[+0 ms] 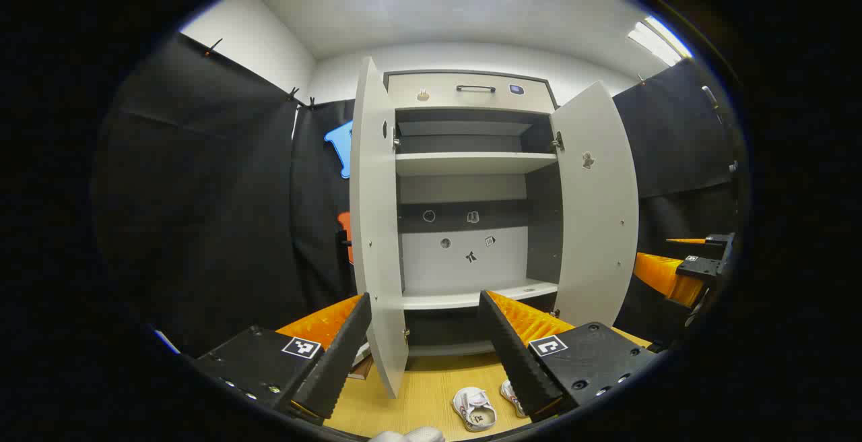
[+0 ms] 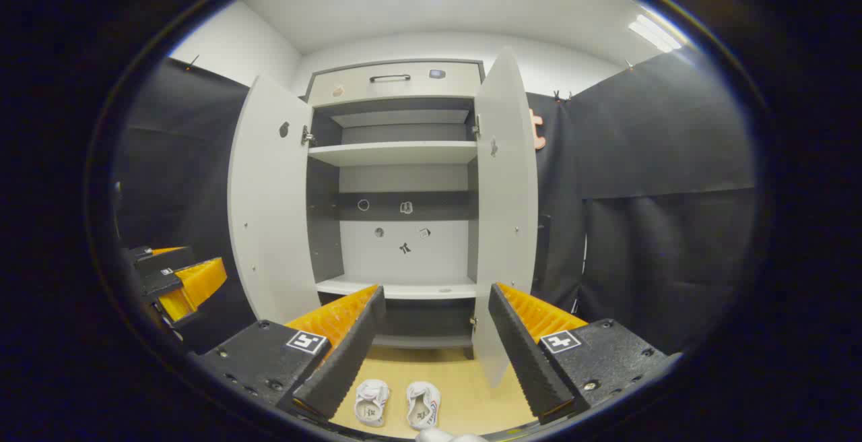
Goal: Grab one shoe with the right hand and put it into the shoe cabinet, grab the other shoe with the left hand and put it into the shoe cabinet; then close the right door with the right hand and the left door with the left hand.
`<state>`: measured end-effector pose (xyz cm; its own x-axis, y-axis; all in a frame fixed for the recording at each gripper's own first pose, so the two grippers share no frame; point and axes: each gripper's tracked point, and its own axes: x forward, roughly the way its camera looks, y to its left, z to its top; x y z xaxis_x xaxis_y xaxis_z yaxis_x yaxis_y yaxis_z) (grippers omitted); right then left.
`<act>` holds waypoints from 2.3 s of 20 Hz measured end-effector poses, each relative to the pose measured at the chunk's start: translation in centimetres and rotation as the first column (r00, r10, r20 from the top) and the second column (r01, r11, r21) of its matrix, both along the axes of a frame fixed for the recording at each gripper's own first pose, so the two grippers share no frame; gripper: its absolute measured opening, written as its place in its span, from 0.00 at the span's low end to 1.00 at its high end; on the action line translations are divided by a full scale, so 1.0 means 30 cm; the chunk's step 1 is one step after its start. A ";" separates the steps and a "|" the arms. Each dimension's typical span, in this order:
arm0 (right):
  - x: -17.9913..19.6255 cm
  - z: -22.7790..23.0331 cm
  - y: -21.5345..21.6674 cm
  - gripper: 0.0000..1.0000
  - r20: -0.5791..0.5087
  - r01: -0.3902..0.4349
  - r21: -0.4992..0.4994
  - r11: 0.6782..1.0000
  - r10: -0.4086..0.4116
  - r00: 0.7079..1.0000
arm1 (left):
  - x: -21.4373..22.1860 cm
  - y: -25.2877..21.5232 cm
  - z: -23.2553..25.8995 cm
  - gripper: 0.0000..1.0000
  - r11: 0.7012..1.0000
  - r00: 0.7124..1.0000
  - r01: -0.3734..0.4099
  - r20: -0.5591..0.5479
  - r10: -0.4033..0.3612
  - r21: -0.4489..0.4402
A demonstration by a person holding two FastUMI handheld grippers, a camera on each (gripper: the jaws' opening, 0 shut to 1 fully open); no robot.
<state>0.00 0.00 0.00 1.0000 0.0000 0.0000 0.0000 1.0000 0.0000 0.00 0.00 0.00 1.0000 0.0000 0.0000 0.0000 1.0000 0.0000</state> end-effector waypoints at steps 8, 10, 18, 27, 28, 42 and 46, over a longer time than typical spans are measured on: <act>-0.023 -0.006 0.013 1.00 0.001 0.003 -0.009 1.000 -0.003 1.000 | -0.019 0.009 -0.002 0.96 1.000 1.000 -0.008 0.003 0.007 0.008; -0.026 -0.013 0.021 1.00 -0.005 0.000 -0.014 1.000 0.000 1.000 | -0.019 0.013 -0.007 0.96 1.000 1.000 -0.008 -0.001 0.008 0.007; -0.006 -0.240 0.038 1.00 -0.086 -0.024 -0.049 0.999 0.019 0.996 | -0.017 0.024 -0.038 0.96 1.000 1.000 -0.010 -0.018 0.011 0.014; -0.013 -1.033 0.145 1.00 -0.512 -0.070 0.047 0.996 0.085 0.855 | -0.039 0.066 -0.107 0.96 0.999 0.998 -0.040 -0.043 0.041 0.032; -0.002 -1.101 0.169 1.00 -0.539 -0.074 0.061 0.995 0.095 0.837 | -0.044 0.070 -0.119 0.96 0.999 0.998 -0.038 -0.051 0.040 0.033; 0.369 -1.561 0.213 0.94 -0.716 0.031 0.166 0.986 0.099 0.691 | -0.033 0.182 -0.182 0.96 0.988 0.986 -0.129 -0.099 0.137 0.082; 0.455 -1.624 0.229 0.89 -0.729 0.018 0.162 0.987 0.107 0.676 | 0.023 0.175 -0.203 0.96 0.985 0.981 -0.147 -0.112 0.156 0.086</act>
<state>13.64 6.86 -48.71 0.6759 0.1074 -0.7291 0.0178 0.9867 0.1618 0.68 5.26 -6.10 0.9814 0.1559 -0.1119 -0.1467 0.9855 0.0857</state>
